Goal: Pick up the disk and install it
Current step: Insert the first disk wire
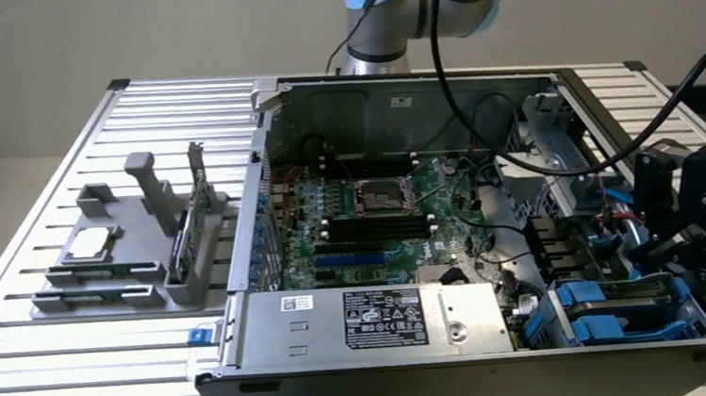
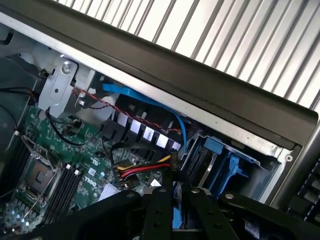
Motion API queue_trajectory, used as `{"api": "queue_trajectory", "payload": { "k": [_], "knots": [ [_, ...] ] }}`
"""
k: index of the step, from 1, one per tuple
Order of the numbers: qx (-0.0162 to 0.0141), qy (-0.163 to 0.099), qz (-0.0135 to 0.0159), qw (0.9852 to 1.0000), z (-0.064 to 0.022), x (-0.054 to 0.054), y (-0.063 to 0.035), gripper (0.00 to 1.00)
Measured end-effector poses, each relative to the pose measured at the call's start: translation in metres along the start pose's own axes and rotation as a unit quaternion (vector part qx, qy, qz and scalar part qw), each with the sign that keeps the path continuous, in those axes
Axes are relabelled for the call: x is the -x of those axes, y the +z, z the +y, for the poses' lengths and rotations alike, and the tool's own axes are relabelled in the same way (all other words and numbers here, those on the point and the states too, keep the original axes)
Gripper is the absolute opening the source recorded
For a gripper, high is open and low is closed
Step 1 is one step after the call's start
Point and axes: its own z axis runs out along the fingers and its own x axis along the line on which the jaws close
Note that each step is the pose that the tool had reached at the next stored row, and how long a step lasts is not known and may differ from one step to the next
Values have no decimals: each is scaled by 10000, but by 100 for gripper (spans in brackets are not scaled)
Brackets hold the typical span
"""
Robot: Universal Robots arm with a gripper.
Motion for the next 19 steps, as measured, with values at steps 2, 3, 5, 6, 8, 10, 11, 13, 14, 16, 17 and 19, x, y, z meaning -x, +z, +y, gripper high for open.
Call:
{"api": "queue_trajectory", "payload": {
  "k": [2,3,5,6,8,10,11,13,14,16,17,19],
  "knots": [
    [-3,45,-4,10000,-9,-3,4,16],
    [-8,73,-11,10000,-10,-3,6,16],
    [-18,147,-35,9999,-12,-3,13,16],
    [-22,187,-63,9998,-13,-3,14,16],
    [-28,259,-123,9996,-13,-2,17,16],
    [-35,332,-185,9993,-13,-1,18,16],
    [-37,373,-214,9991,-14,-1,19,16],
    [-37,457,-266,9986,-14,-1,20,16],
    [-37,500,-291,9983,-14,-1,20,16],
    [-33,585,-331,9977,-14,0,21,16],
    [-36,614,-349,9975,-14,0,22,16],
    [-49,632,-389,9972,-11,-7,24,16]
  ]
}}
